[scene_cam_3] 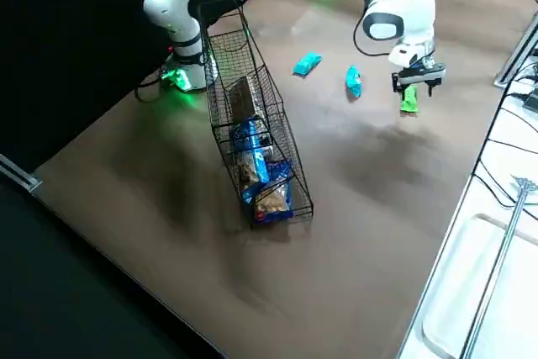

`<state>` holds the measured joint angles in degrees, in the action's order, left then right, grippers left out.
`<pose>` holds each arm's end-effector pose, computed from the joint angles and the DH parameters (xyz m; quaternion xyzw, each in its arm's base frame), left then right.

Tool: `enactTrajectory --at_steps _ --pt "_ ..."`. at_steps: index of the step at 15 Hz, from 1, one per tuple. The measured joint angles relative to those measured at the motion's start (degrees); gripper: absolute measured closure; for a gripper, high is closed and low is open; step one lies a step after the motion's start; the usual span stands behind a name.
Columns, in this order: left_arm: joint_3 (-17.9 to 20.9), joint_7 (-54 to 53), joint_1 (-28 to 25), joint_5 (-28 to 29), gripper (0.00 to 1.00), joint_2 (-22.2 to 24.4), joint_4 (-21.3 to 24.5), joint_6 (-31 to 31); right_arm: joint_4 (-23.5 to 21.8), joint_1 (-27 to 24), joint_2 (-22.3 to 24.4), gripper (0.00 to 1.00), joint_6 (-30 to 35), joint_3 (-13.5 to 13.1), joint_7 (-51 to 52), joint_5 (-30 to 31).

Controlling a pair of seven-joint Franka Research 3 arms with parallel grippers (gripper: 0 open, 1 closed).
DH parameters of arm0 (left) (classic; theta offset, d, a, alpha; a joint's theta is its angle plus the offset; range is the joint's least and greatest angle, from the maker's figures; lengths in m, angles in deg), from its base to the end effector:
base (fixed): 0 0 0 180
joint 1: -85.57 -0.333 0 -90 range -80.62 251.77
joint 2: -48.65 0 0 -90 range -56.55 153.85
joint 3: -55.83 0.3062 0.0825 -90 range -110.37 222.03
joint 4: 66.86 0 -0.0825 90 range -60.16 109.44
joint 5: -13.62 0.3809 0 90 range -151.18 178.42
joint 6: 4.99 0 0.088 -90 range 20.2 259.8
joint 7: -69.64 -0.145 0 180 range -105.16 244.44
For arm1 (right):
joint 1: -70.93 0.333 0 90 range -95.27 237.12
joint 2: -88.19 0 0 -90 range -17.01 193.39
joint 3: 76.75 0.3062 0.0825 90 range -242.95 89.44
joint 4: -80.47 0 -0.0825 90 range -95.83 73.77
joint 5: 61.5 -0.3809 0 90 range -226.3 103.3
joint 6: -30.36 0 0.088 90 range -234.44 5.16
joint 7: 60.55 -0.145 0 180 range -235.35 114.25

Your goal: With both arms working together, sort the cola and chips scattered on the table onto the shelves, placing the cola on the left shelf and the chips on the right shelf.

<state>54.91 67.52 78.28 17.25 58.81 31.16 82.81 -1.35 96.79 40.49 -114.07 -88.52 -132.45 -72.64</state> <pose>0.4886 0.0634 0.6008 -0.9987 -0.0384 0.0030 0.0329 0.7219 0.2128 0.1912 -0.8532 0.5026 -0.1045 0.0925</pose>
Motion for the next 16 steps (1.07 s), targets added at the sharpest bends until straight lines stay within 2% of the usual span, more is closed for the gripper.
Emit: enactTrajectory --at_steps 4,7,11,13,14,16 --pt "0.1 -4.6 -4.9 0.0 0.69 4.9 6.9 1.2 1.0 0.2 -2.5 0.15 -2.8 0.1 -0.2 0.0" --pt "0.2 -4.8 -6.1 0.0 0.69 7.3 13.4 5.9 1.1 1.4 -2.7 0.15 -2.5 0.4 -2.4 0.0" --pt "0.2 -4.9 -8.2 0.1 0.69 9.0 20.0 10.5 1.5 2.7 -2.7 0.15 5.7 0.4 -3.8 0.0" --pt "0.2 -4.9 -9.4 0.2 0.69 9.1 23.0 12.8 1.5 2.6 -2.7 0.15 7.0 0.4 -4.0 0.0" --pt "0.2 -4.9 -9.7 0.2 0.69 9.1 23.9 13.6 1.5 2.6 -2.8 0.17 7.0 0.4 -4.1 0.0" --pt "0.2 -4.9 -10.2 0.2 0.69 9.1 25.5 15.1 1.5 2.6 -2.8 0.37 7.0 0.4 -4.9 0.0"
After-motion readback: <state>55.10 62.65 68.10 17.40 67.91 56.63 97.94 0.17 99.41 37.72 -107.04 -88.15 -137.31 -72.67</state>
